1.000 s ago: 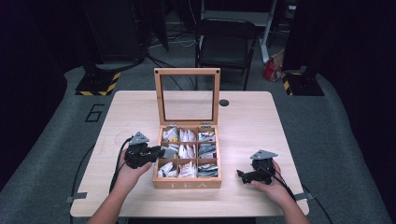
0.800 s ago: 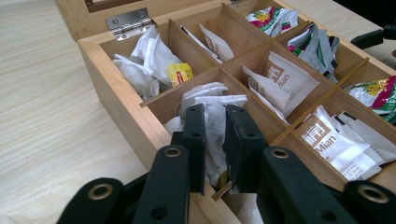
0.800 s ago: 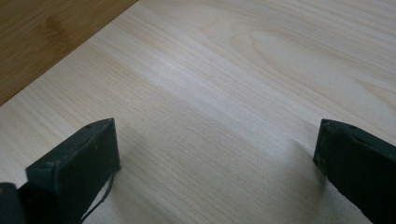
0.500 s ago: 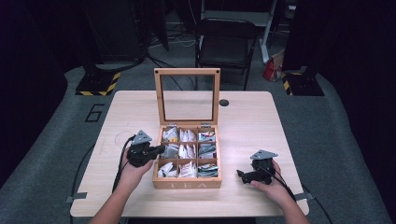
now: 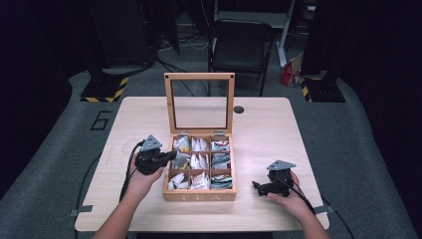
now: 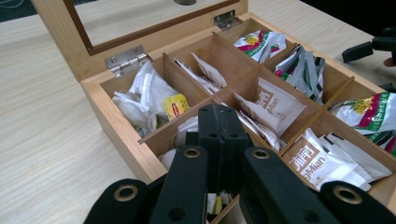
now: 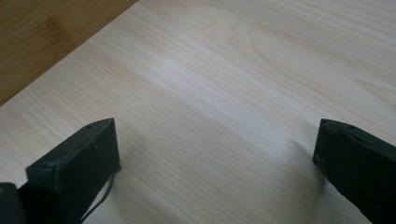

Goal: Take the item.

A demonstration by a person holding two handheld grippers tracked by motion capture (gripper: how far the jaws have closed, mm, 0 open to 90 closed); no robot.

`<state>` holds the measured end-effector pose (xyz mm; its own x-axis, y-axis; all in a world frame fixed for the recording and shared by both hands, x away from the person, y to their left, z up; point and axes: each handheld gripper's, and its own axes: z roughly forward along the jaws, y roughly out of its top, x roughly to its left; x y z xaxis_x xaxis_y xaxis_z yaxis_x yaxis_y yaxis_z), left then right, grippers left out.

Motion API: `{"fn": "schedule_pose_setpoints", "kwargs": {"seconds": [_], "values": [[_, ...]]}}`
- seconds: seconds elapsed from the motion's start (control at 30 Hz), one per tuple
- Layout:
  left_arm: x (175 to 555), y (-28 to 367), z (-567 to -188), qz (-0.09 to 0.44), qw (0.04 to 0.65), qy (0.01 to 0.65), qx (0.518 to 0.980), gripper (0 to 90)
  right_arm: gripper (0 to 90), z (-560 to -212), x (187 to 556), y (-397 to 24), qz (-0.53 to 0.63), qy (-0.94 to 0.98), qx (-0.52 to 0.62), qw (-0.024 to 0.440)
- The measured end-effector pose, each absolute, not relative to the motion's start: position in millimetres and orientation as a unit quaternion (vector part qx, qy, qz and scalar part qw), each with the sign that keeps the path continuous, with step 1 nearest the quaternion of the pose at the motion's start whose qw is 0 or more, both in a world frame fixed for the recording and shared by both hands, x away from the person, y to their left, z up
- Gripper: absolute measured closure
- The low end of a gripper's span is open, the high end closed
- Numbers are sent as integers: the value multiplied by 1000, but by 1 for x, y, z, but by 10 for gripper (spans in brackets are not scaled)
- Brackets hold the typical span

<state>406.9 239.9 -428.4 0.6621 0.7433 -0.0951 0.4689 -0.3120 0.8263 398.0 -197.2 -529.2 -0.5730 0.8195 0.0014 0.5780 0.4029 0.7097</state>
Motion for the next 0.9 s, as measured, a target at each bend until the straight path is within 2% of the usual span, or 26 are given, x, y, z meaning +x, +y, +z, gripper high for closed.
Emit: {"fn": "schedule_pose_setpoints", "kwargs": {"seconds": [0.9], "values": [[399, 256, -384, 179, 462, 363, 789, 900, 0, -529, 398, -197, 341, 818, 428, 176]]}}
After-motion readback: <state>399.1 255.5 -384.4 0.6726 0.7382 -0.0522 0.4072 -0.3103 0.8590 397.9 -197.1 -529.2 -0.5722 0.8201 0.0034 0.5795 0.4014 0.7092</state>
